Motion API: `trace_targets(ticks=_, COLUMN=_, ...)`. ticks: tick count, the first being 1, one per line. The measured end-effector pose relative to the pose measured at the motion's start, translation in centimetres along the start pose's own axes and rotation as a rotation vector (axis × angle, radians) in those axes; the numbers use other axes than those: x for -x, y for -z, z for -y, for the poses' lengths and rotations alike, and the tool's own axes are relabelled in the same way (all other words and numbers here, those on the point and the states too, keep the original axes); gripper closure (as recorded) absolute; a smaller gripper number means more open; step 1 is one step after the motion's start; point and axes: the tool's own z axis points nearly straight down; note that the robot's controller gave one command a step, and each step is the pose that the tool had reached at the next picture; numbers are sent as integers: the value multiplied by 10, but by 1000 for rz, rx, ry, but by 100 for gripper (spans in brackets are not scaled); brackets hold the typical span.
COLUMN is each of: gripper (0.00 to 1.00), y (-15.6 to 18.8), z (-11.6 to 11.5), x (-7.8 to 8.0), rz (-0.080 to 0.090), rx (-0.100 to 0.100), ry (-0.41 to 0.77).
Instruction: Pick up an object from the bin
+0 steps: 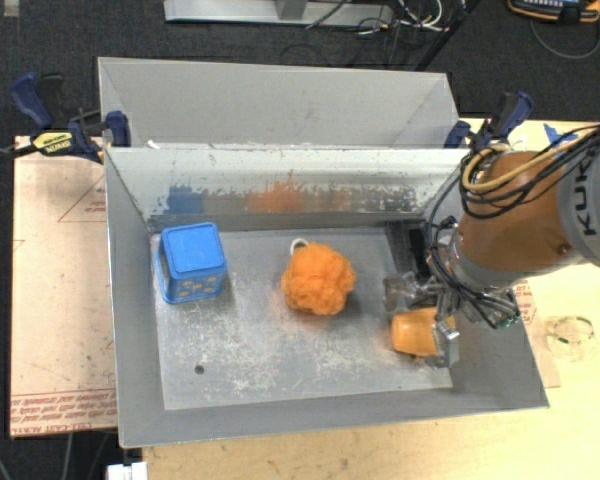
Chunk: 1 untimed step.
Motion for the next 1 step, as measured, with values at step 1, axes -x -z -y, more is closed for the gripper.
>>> trace_targets(ticks=1, gripper=0, y=6, z=12, x=-8, rz=3, rx=-5, ry=142)
